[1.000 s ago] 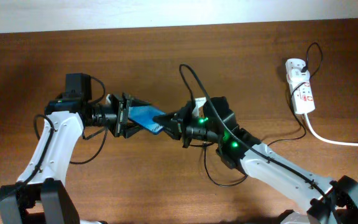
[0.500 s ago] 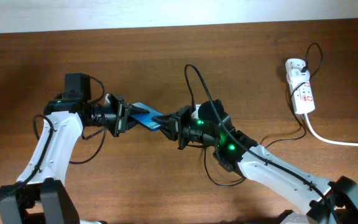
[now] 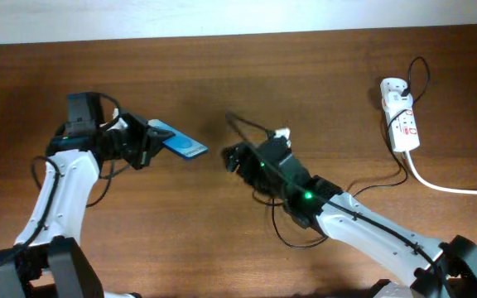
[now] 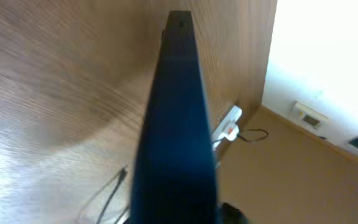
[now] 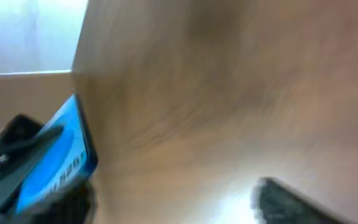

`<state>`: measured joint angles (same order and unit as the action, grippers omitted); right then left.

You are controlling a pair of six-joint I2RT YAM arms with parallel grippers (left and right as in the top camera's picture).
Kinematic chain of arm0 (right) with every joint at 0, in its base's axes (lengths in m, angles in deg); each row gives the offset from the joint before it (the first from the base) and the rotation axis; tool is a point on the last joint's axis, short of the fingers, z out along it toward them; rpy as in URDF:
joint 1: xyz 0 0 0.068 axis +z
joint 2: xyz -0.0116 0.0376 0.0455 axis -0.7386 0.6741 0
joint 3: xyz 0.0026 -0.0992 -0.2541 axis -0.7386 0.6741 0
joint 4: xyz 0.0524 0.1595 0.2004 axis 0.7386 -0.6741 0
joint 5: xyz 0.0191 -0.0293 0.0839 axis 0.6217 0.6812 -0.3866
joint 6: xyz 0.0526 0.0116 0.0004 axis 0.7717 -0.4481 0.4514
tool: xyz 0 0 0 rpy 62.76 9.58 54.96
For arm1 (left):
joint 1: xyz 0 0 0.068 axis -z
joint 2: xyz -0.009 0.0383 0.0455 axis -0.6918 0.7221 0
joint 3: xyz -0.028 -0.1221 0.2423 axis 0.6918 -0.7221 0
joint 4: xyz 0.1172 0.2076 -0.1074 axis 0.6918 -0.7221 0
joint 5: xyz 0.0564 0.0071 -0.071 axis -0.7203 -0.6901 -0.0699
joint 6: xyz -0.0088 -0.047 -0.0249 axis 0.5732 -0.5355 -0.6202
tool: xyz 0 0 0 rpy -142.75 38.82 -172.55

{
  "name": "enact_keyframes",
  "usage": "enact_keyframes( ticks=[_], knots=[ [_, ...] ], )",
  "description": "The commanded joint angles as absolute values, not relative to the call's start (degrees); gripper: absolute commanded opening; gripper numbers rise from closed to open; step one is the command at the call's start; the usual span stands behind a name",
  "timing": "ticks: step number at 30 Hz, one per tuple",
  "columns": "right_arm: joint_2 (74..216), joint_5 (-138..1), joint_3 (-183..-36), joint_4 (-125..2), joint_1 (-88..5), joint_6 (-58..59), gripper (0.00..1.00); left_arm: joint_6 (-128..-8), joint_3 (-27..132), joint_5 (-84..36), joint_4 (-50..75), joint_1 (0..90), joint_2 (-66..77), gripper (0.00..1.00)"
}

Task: Plug charger to phone and switch on socket
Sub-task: 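Lower the right gripper and grasp the black USB-C cable end, then lift the cable end with the right gripper toward the phone bottom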

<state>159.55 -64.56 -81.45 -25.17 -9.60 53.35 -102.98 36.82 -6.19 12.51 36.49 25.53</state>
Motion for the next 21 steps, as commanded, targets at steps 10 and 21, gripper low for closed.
enact_keyframes(
  ticks=[10,21],
  knots=[
    [160.97,-56.97,-83.55,-62.31,-9.64,21.70,0.72,-97.11,37.21,14.26,22.59,38.28,38.25,0.00],
    [172.07,-43.73,-83.55,-59.88,-1.71,21.72,0.30,-99.31,37.21,14.00,22.11,38.21,38.67,0.00]
  ],
)
